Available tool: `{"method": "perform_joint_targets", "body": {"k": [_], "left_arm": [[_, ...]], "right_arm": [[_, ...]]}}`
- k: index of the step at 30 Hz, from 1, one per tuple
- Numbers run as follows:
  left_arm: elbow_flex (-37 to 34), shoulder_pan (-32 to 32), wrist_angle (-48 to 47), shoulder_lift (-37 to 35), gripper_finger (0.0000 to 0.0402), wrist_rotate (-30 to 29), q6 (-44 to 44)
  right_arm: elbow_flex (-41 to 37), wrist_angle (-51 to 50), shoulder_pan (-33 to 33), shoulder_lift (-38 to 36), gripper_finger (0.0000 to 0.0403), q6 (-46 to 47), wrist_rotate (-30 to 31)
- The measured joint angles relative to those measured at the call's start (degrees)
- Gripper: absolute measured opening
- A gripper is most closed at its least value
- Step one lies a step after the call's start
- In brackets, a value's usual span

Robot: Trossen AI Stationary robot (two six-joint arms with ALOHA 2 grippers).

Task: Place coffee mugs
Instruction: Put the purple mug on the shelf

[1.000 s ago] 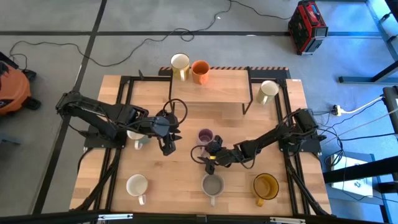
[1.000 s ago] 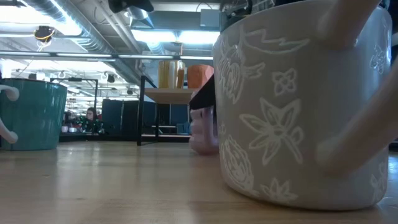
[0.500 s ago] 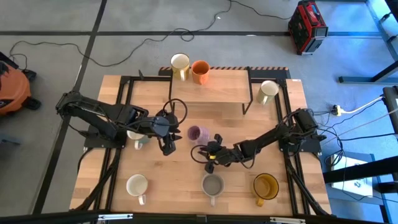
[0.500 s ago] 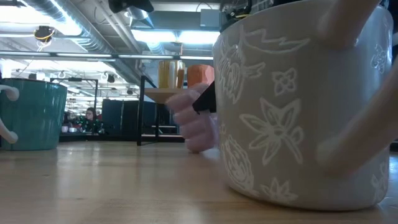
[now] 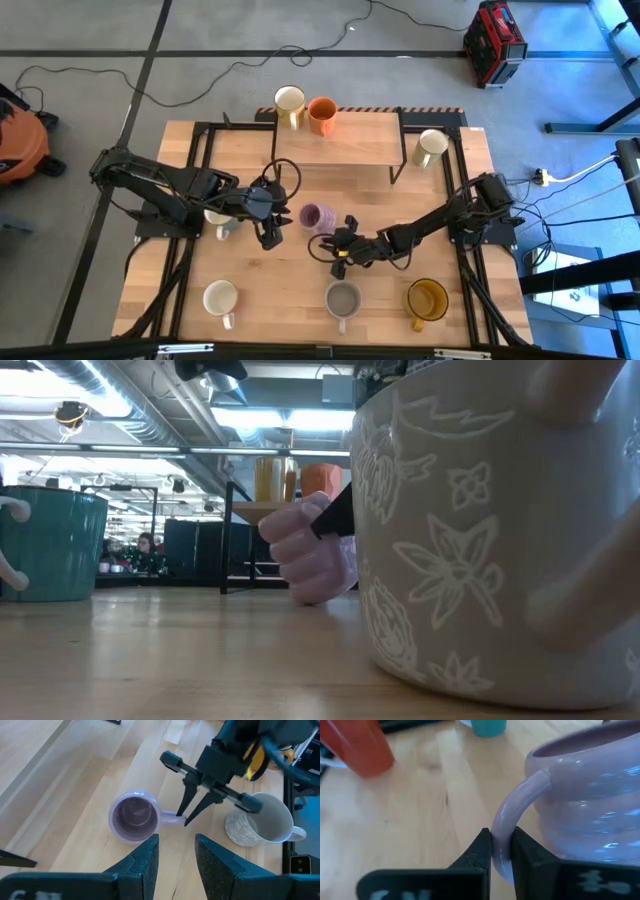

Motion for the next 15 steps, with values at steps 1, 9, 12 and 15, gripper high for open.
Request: {"method": "perform_joint_targets", "body": {"k": [1, 9, 12, 15], "left_arm": [[0.0, 0.0, 0.0, 0.0, 0.0121, 0.0, -0.01], [0.0, 0.0, 0.04, 0.01, 0.0121, 0.0, -0.04], [0.0, 0.0, 0.04, 0.02, 0.0121, 0.0, -0.05], [0.0, 0.0, 0.07, 0.02, 0.0121, 0.04, -0.05]], "right_arm": [[0.0, -0.02, -0.24, -0.72, 0.0021, 0.04, -0.02], [0.02, 0.08, -1.82, -6.42, 0.0021, 0.08, 1.43], [0.04, -0.72, -2.6, -6.73, 0.0021, 0.33, -0.19], [0.06, -1.63, -2.62, -6.52, 0.0021, 0.67, -0.47]]}}
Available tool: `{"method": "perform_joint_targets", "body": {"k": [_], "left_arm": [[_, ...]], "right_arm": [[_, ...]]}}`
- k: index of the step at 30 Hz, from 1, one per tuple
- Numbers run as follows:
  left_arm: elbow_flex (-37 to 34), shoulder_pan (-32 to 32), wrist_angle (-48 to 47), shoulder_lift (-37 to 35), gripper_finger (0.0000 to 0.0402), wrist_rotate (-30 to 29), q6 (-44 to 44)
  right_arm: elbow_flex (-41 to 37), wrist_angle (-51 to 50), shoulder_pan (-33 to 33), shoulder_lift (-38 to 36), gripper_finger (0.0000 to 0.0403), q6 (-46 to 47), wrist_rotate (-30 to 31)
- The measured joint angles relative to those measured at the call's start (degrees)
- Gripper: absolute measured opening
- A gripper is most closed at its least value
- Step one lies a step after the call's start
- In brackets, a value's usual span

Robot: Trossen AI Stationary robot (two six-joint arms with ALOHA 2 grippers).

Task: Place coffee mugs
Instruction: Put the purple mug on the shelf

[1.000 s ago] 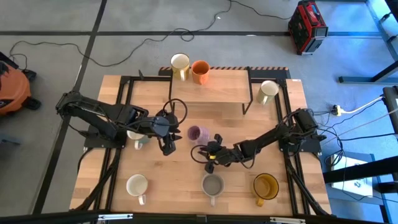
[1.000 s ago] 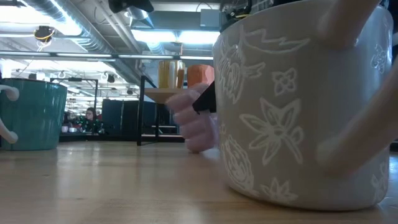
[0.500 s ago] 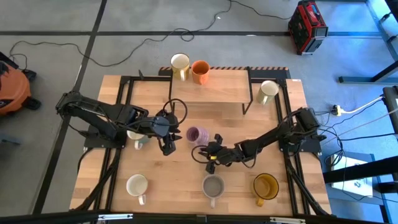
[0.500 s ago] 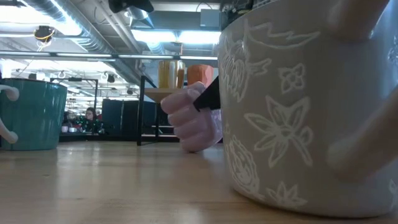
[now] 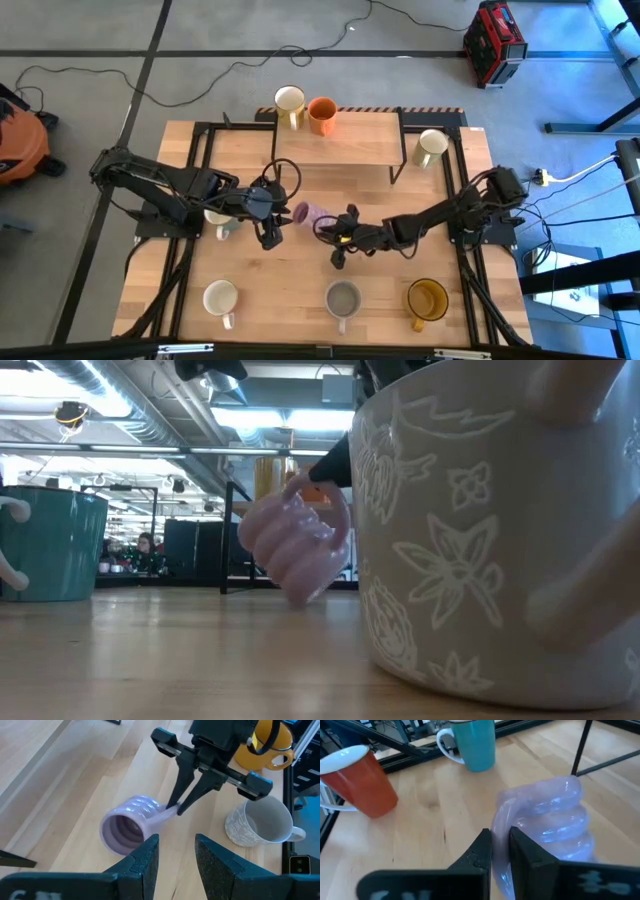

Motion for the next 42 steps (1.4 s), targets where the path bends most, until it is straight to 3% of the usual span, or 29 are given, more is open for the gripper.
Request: {"method": "perform_joint_targets", "body": {"k": [15, 24, 29, 34, 38, 42], "left_arm": [[0.0, 0.0, 0.57, 0.0, 0.0121, 0.11, 0.11], [0.0, 0.0, 3.0, 0.02, 0.0121, 0.15, 1.16], [0.0, 0.0, 2.99, 0.02, 0.0121, 0.18, 1.11], [0.0, 0.0, 2.97, 0.02, 0.0121, 1.45, 1.07], [0.0, 0.0, 2.93, 0.02, 0.0121, 1.53, 0.65], [0.0, 0.0, 2.82, 0.04, 0.0121, 1.53, 0.09]], "right_arm": [[0.05, -13.77, 0.21, 0.25, 0.0018, 7.92, 2.0], [0.05, -14.99, 0.12, 0.25, 0.0083, 7.49, -0.53], [0.05, -16.21, -0.7, 0.25, 0.0148, 6.74, -3.06], [0.03, -18.55, -1.84, -1.39, 0.0208, -0.92, -8.84], [0.07, -13.77, -2.35, 0.75, 0.0229, -9.2, -9.7], [0.08, -7.14, -3.75, 3.94, 0.023, -10.58, -12.0]]}}
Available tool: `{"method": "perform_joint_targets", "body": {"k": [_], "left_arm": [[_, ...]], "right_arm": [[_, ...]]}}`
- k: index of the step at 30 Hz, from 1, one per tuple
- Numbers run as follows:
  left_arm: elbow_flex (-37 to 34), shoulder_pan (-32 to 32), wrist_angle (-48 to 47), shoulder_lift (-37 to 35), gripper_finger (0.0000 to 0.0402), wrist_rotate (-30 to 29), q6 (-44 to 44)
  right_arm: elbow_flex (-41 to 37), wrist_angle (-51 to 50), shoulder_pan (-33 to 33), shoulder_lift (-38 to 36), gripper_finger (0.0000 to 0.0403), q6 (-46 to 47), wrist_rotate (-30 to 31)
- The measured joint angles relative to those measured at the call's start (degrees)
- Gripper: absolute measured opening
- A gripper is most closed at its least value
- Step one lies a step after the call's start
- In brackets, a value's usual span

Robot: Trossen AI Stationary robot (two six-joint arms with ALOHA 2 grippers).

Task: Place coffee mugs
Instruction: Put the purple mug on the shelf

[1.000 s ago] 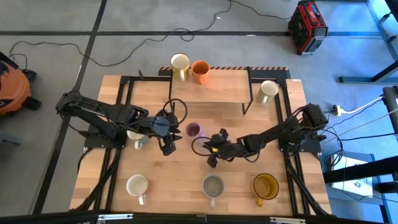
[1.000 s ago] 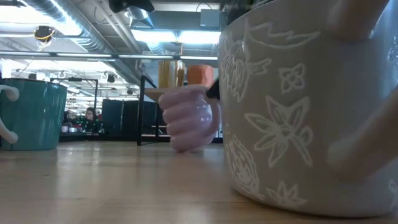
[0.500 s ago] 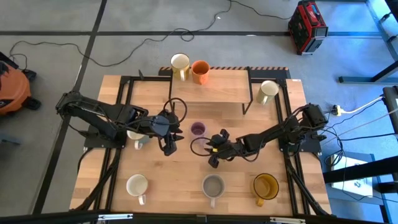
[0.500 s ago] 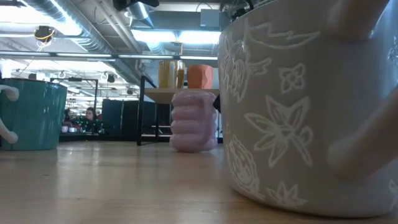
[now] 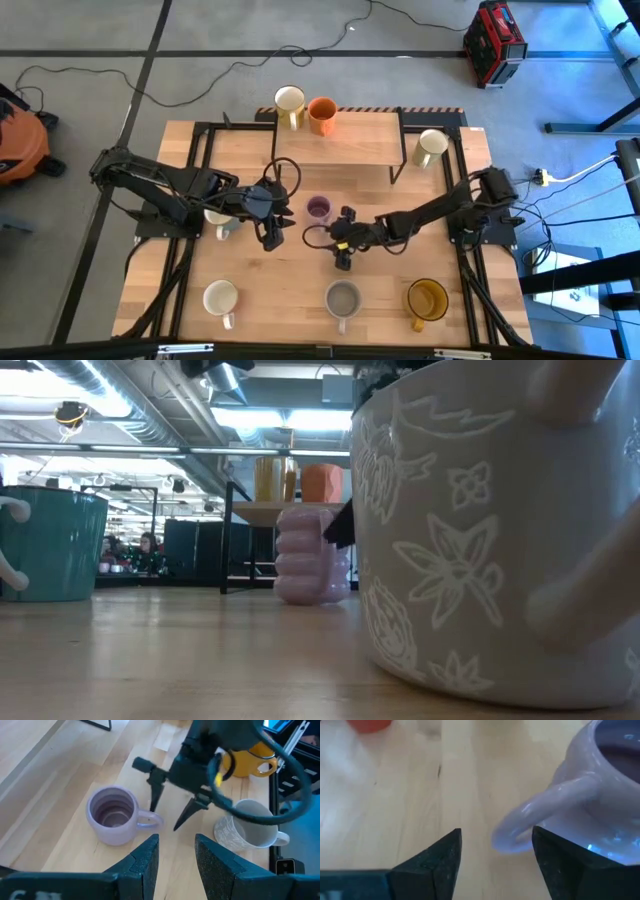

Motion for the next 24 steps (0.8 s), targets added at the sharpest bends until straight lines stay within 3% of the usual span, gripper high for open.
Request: {"method": "perform_joint_targets", "body": {"k": [10, 18, 24], "left_arm": [[0.02, 0.0, -0.07, 0.0, 0.0121, 0.15, 0.0], [0.02, 0.0, -0.07, 0.0, 0.0121, 0.15, 0.02], [0.02, 0.0, -0.04, 0.0, 0.0121, 0.15, 0.02]], "right_arm": [[-0.04, 13.42, -1.0, 7.96, 0.0188, -2.84, -1.52], [-0.04, 20.81, -1.05, 9.51, 0.0127, -4.54, -1.27], [-0.06, 20.65, -1.07, 9.55, 0.0062, -4.44, -1.42]]}}
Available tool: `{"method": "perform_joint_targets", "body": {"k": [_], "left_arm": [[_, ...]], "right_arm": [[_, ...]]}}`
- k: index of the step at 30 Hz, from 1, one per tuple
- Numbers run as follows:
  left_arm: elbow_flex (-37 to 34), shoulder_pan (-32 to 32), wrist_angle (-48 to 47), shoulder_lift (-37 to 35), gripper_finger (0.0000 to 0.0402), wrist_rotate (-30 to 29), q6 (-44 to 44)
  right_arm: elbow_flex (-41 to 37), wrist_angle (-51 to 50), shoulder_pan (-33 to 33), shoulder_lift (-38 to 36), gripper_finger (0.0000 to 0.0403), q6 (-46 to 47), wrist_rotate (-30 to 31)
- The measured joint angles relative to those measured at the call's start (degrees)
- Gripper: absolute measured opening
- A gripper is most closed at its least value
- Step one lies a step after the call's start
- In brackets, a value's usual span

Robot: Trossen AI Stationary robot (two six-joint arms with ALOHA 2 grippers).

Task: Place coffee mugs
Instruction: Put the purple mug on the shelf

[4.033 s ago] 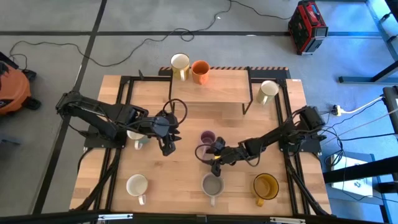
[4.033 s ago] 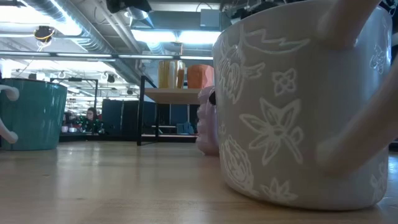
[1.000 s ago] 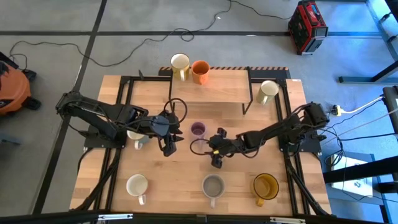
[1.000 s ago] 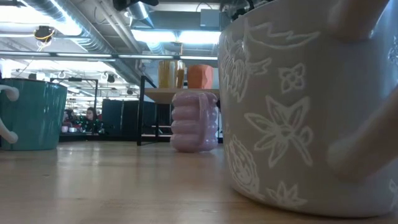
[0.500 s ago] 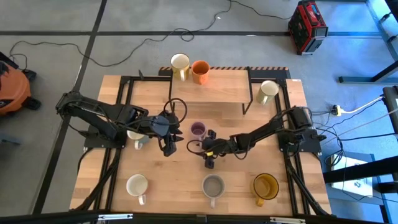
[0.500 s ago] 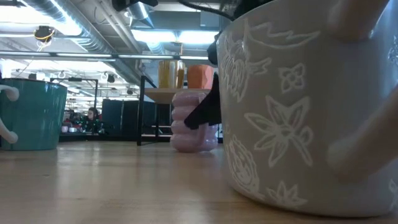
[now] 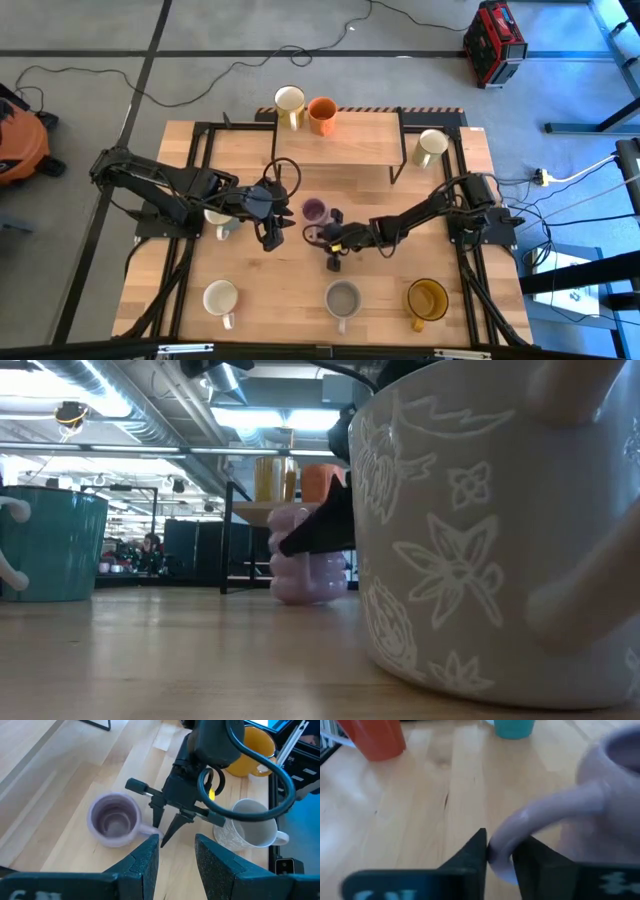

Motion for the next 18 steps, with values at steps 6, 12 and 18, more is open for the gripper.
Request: {"method": "perform_joint_targets", "body": {"k": [6, 12, 18], "left_arm": [[0.0, 0.0, 0.01, 0.0, 0.0121, -0.02, 0.02], [0.0, 0.0, 0.07, 0.0, 0.0121, -0.37, 0.27], [0.0, 0.0, 0.19, -0.02, 0.0121, -0.43, 1.29]], "right_arm": [[-0.01, -0.83, 0.05, 0.03, 0.0032, -1.32, 0.27], [-0.01, -0.91, 0.05, -0.37, 0.0032, -1.22, -0.69], [-0.03, -1.06, 0.15, -4.01, 0.0032, 0.11, -1.94]]}}
